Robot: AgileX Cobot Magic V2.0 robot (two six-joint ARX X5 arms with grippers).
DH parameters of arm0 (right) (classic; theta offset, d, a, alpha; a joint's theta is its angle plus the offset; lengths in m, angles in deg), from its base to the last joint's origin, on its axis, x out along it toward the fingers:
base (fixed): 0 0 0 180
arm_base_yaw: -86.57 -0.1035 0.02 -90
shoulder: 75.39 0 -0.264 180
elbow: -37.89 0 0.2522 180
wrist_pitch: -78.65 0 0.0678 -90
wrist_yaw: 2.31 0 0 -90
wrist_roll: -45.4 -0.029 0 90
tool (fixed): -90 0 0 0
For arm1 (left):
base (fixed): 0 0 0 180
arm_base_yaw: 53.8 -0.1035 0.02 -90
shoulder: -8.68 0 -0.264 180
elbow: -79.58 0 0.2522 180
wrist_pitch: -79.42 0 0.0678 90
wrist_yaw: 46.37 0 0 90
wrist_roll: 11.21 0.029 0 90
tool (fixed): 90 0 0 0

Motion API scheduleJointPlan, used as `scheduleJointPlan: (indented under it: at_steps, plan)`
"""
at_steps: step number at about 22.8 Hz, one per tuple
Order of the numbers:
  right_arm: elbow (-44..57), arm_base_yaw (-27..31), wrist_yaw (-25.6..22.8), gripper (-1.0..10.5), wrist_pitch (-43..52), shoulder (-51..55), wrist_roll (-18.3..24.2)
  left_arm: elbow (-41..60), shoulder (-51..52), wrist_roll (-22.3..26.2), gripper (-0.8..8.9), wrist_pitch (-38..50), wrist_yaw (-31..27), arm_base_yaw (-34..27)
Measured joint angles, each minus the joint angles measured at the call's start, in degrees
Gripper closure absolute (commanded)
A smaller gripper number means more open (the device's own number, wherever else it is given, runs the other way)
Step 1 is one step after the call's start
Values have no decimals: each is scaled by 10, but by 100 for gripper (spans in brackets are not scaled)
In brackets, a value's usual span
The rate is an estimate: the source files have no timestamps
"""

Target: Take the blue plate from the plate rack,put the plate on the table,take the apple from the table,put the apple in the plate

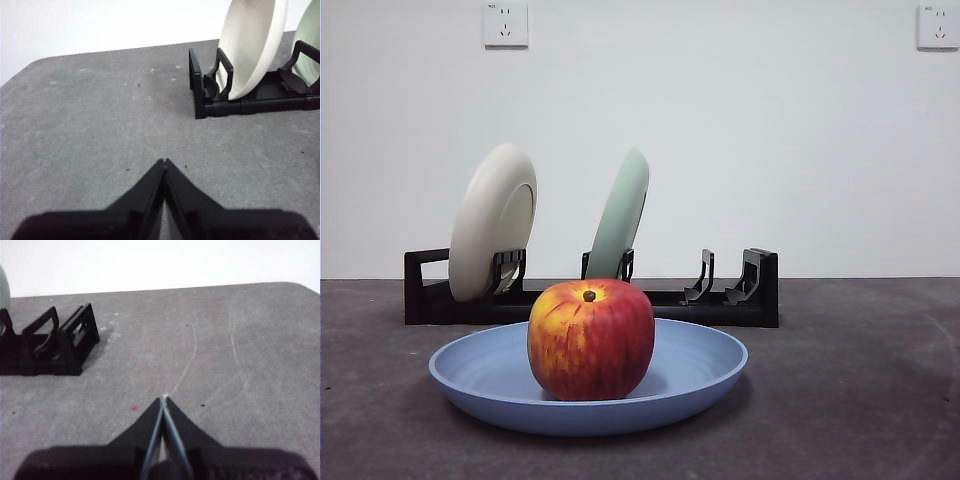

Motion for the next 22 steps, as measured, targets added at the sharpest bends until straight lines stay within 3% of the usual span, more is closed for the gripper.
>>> scheduleJointPlan:
  at_steps: [3, 9, 22]
  plan:
    - [0, 10, 5, 946, 0, 0, -9, 0, 0, 0, 817, 0, 0, 0]
    - [0, 41, 80, 946, -7, 0, -2, 0, 0, 0, 817, 0, 0, 0]
    - [0, 43, 73, 946, -7, 0, 14, 0, 0, 0, 817, 0, 0, 0]
